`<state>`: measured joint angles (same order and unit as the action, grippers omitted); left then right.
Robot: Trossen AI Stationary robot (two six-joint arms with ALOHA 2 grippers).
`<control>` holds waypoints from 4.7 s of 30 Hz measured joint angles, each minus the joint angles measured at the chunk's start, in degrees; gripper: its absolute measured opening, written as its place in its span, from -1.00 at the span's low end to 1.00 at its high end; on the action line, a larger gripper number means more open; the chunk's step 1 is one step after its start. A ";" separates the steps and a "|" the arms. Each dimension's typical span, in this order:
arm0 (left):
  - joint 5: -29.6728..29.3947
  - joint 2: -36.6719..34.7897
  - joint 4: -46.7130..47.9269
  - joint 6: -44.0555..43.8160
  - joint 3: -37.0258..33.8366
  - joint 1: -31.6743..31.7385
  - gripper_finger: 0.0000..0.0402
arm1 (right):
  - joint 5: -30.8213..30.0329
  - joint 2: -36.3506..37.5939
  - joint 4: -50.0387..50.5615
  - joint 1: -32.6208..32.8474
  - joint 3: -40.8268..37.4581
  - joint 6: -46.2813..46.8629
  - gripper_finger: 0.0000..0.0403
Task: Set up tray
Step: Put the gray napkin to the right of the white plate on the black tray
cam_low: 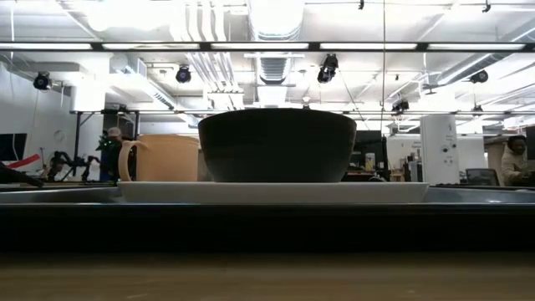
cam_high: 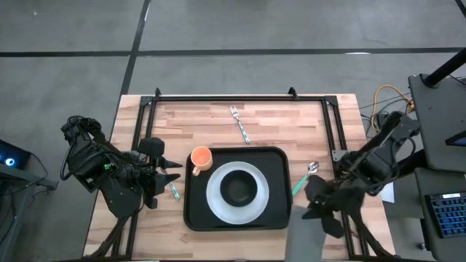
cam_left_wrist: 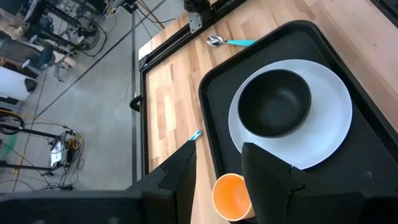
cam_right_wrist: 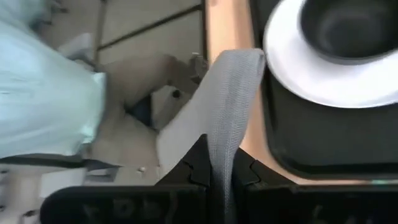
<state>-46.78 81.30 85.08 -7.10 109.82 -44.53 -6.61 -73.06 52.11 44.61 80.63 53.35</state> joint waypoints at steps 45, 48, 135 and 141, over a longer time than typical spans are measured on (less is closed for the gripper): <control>0.44 0.04 0.00 -4.49 0.00 0.00 -0.45 | 26.01 2.54 -23.90 -32.79 -32.61 -31.21 -0.96; 0.59 0.04 0.04 -4.44 -0.45 0.00 -0.45 | 25.78 2.09 -23.65 -35.27 -33.60 -34.43 -0.96; 1.03 -0.07 -2.60 -7.62 -3.10 -0.07 -0.45 | 8.40 -17.72 -28.69 -29.18 -33.06 -16.03 -0.96; 1.03 -0.07 -2.58 -7.62 -3.10 -0.07 -0.45 | 10.33 -17.88 -29.05 -29.23 -33.06 -15.76 -0.96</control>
<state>-45.76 81.23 82.50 -14.72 106.72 -44.60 3.72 -90.94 23.06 15.38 47.57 37.58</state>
